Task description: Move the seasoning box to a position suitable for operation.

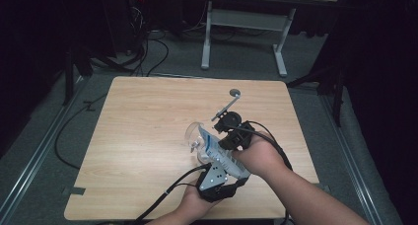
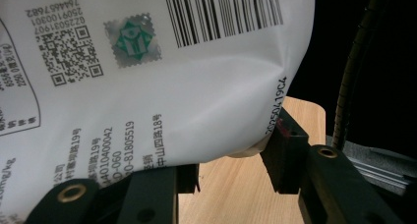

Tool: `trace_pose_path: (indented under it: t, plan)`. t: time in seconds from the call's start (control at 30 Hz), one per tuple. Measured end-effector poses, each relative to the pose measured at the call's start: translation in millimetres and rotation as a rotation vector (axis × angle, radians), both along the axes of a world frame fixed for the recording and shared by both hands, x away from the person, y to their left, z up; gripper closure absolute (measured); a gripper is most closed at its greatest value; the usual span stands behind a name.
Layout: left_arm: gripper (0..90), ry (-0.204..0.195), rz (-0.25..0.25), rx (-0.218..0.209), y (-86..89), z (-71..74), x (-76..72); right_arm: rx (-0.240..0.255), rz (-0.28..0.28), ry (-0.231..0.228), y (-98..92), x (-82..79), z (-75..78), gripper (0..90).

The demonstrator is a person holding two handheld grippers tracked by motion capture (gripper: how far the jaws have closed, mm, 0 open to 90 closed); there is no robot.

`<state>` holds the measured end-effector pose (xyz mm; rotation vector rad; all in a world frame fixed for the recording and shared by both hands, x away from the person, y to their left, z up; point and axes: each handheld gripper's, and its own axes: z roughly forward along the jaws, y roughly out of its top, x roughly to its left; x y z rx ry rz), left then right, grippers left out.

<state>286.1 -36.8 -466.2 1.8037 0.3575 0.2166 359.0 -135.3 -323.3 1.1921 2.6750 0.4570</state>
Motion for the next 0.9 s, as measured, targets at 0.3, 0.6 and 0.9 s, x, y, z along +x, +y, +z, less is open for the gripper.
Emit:
trace_pose_path:
  t: [0.3,0.6,0.9]
  plan:
    - [62.8,0.003,0.003,-0.006,-0.4,0.4,0.4,0.0,0.002,0.0,0.2,0.9,-0.3,89.8]
    - [62.8,0.003,0.003,-0.009,-0.4,0.6,0.3,0.004,-0.009,0.004,1.1,0.2,-0.1,89.8]
    - [62.8,0.001,0.005,-0.014,-0.2,2.2,0.2,0.005,0.0,-0.002,1.5,0.4,1.0,89.8]
